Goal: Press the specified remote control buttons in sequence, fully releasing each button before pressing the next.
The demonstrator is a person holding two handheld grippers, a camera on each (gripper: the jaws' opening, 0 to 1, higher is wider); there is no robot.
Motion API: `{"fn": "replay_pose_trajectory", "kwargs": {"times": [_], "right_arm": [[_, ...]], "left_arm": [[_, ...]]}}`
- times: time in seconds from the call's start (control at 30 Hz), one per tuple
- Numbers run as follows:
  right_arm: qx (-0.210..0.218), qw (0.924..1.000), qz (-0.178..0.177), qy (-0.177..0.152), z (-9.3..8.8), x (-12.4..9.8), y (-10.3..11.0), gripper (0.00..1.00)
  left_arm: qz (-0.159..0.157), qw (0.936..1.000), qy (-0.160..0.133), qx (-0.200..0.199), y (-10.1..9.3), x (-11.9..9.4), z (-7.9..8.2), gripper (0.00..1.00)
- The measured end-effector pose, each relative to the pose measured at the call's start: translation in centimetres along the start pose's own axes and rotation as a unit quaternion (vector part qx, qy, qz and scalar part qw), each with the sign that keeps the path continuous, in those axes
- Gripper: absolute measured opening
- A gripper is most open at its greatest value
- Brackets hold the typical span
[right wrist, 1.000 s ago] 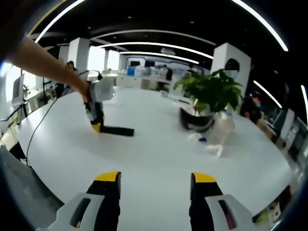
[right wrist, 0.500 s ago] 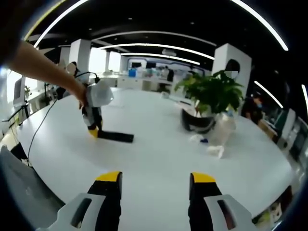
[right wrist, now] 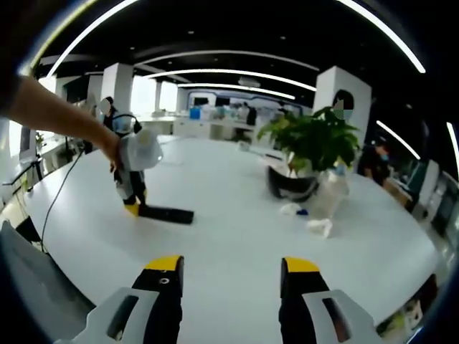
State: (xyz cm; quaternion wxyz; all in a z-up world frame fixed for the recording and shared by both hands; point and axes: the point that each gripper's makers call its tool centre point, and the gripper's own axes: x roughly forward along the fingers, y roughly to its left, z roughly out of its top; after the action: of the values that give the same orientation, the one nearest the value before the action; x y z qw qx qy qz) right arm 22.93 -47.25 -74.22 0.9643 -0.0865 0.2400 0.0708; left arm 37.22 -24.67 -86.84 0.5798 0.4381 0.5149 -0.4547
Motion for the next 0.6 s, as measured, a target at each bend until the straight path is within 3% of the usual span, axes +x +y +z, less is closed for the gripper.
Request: {"fn": "replay_pose_trajectory", "kwargs": {"times": [0.6], "right_arm": [[0.007, 1.0, 0.0, 0.002, -0.1, 0.1, -0.1, 0.51]], "left_arm": [[-0.001, 0.9991, 0.035, 0.026, -1.5, 0.0, -0.4, 0.23]]}}
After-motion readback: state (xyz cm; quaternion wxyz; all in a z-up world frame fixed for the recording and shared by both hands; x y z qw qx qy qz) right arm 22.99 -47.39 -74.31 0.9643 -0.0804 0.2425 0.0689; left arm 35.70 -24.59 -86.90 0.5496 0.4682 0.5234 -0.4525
